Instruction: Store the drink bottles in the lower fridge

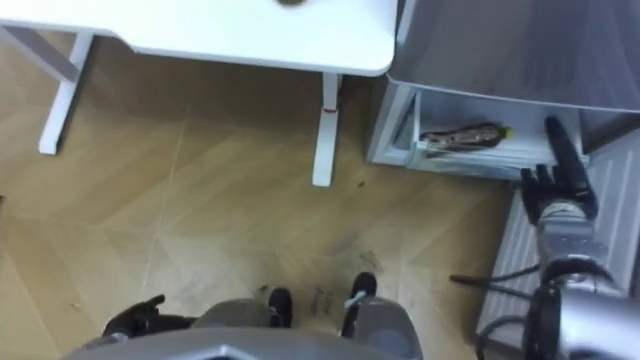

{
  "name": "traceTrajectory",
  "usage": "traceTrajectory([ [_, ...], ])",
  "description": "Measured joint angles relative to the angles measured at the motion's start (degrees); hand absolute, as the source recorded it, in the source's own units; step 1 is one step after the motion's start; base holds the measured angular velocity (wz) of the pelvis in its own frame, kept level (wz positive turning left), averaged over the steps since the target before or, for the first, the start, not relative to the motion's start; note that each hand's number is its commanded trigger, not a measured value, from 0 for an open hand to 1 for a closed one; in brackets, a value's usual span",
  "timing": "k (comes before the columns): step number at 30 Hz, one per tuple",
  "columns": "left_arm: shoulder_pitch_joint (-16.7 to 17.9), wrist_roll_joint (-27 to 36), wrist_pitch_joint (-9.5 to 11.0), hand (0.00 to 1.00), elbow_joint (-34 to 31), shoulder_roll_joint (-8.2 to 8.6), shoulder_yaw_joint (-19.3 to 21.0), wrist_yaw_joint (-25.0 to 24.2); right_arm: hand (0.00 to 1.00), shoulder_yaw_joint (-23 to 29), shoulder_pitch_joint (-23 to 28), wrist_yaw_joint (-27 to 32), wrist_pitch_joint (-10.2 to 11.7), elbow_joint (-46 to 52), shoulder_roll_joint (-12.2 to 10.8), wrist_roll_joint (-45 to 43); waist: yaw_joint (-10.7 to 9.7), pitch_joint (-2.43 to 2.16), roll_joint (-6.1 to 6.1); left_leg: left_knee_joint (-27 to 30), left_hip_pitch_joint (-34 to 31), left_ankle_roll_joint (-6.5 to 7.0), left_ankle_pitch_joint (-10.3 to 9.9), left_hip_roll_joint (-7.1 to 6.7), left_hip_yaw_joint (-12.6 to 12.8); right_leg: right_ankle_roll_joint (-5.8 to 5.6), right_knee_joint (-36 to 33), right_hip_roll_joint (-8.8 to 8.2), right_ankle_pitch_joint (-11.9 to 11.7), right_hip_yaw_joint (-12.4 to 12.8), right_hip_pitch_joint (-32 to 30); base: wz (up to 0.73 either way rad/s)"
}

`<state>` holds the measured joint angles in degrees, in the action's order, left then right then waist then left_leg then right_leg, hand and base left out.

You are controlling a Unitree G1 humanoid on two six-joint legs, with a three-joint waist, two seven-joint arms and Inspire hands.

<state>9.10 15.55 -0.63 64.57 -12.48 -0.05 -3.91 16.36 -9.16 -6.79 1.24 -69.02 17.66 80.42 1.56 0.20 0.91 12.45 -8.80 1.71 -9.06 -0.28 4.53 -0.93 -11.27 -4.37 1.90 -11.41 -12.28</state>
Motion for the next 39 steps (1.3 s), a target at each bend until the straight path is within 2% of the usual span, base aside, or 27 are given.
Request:
traceTrajectory([
  [1, 0.58, 0.03, 0.05, 0.00, -0.43, 0.02, 0.06, 0.03, 0.00, -0.51, 1.38, -0.30, -0.04, 0.04, -0.71, 0.05, 0.02, 0.00, -0.03, -0.30, 0.64, -0.08, -0.12, 0.06, 0.00, -0.02, 0.16, 0.11, 0.17, 0.02, 0.58, -0.06],
  [3, 1.95, 0.09, 0.37, 0.00, -1.21, 0.46, 1.40, 0.06, 0.00, -1.23, 6.74, -1.00, -0.13, 0.20, -3.52, -0.72, -0.55, -0.10, -0.21, -1.30, 2.88, -0.30, -0.53, 0.37, -0.06, -0.06, 0.78, 0.50, 0.91, -0.10, 2.65, 0.00],
  [5, 2.99, -0.03, 0.74, 0.00, -1.88, 0.71, 2.11, 0.32, 0.00, -2.64, 10.43, -1.50, -0.12, 0.17, -4.98, -2.37, -0.64, -0.03, -0.36, -1.72, 4.65, -0.53, -1.07, 0.63, -0.03, -0.02, 0.64, 0.79, 1.59, -0.06, 4.05, -0.02],
  [7, 3.44, -0.40, 0.94, 0.00, -1.63, 1.38, 2.32, 1.24, 0.00, -3.96, 12.58, -1.63, -0.13, -0.08, -5.82, -5.87, -1.29, -0.06, -0.74, -1.92, 5.82, -0.61, -1.52, 0.79, -0.03, -0.09, 0.58, 0.95, 2.14, -0.04, 5.07, -0.02],
  [9, 3.43, -1.18, 1.21, 0.00, -1.31, 2.82, 3.84, 1.93, 0.00, -3.94, 13.85, -2.58, -0.13, -2.69, -6.37, -11.21, -1.87, 0.06, -1.04, -2.76, 8.00, -0.62, -1.82, 0.81, 0.03, -0.27, 0.62, 1.05, 2.72, 0.07, 6.86, 0.00],
  [14, 3.99, -0.71, 1.46, 0.00, -0.46, 3.10, 3.93, 3.47, 0.00, -5.52, 15.92, -1.99, -0.73, -5.21, -8.76, -18.42, -2.90, 0.11, -1.00, -3.09, 11.58, -0.94, -3.00, 1.37, 0.33, -0.32, 0.63, 1.64, 3.96, 0.22, 10.08, -0.03],
  [16, 4.04, -1.18, 1.45, 0.00, -0.51, 3.54, 4.51, 3.88, 0.00, -5.56, 16.63, -1.82, -1.45, -5.34, -9.00, -22.03, -3.11, 0.13, -1.09, -3.11, 12.63, -0.96, -3.19, 1.44, 0.27, -0.38, 0.66, 1.71, 4.30, 0.17, 11.01, 0.02],
  [19, 3.90, -2.53, 1.43, 0.00, -0.54, 3.71, 4.37, 4.30, 0.00, -6.18, 16.42, -1.54, -1.89, -7.35, -9.00, -32.36, -3.96, 0.08, -1.08, -3.19, 13.28, -0.99, -3.31, 1.49, 0.12, -0.44, 0.63, 1.72, 4.66, 0.06, 11.72, 0.03],
  [20, 3.96, -2.96, 1.38, 0.00, -0.39, 3.74, 4.44, 4.42, 0.00, -6.16, 16.36, -1.49, -2.30, -7.47, -9.00, -37.15, -4.30, 0.00, -0.63, -3.31, 13.56, -1.00, -3.35, 1.50, 0.09, -0.46, 0.63, 1.74, 4.75, 0.05, 11.90, 0.00],
  [21, 3.94, -3.87, 1.30, 0.00, -0.31, 3.74, 4.46, 4.40, 0.00, -6.21, 16.54, -1.43, -2.34, -7.40, -9.00, -41.37, -4.30, 0.16, -0.80, -3.35, 13.83, -1.01, -3.38, 1.50, 0.09, -0.47, 0.68, 1.78, 4.77, 0.06, 12.11, 0.00],
  [25, 3.92, -5.04, 0.86, 0.00, -0.14, 3.68, 4.43, 4.38, 0.00, -8.63, 16.53, -0.32, -2.33, -6.96, -8.97, -49.82, -3.70, 0.05, -0.76, -3.86, 14.89, -1.09, -3.54, 1.68, 0.95, -0.45, 0.69, 2.08, 4.82, 0.78, 12.54, -0.13],
  [27, 3.67, -5.05, 0.33, 0.00, 0.09, 3.52, 4.39, 4.37, 0.00, -10.35, 15.24, 0.55, -2.11, -6.56, -8.34, -55.03, -3.03, 0.00, -0.71, -3.82, 15.37, -1.16, -3.81, 1.88, 1.82, -0.40, 0.61, 2.46, 4.80, 1.96, 12.60, -0.21],
  [29, 3.02, -5.04, -0.07, 0.00, 0.82, 3.26, 4.44, 4.24, 0.00, -11.32, 14.29, 0.88, -2.19, -6.57, -7.92, -58.93, -2.76, -0.06, -0.60, -3.79, 15.54, -1.22, -3.97, 2.00, 1.92, -0.37, 0.64, 2.58, 4.78, 2.03, 12.91, -0.05],
  [37, 3.30, -4.93, -2.01, 0.00, 1.45, 3.19, 5.95, 4.51, 0.00, -12.69, 13.73, 1.00, -2.62, -6.30, -7.98, -62.74, -1.33, 0.03, -0.48, -3.83, 17.35, -1.66, -4.58, 2.71, 3.18, -0.09, 0.78, 3.47, 5.00, 3.32, 14.04, -0.08],
  [39, 3.65, -4.29, -2.06, 0.00, 1.35, 3.78, 6.94, 5.00, 0.00, -12.62, 13.82, 1.00, -2.59, -6.35, -7.96, -62.86, -1.34, -0.01, -0.59, -3.82, 17.53, -1.69, -4.69, 2.79, 3.14, -0.05, 0.87, 3.51, 5.08, 3.16, 14.31, 0.00],
])
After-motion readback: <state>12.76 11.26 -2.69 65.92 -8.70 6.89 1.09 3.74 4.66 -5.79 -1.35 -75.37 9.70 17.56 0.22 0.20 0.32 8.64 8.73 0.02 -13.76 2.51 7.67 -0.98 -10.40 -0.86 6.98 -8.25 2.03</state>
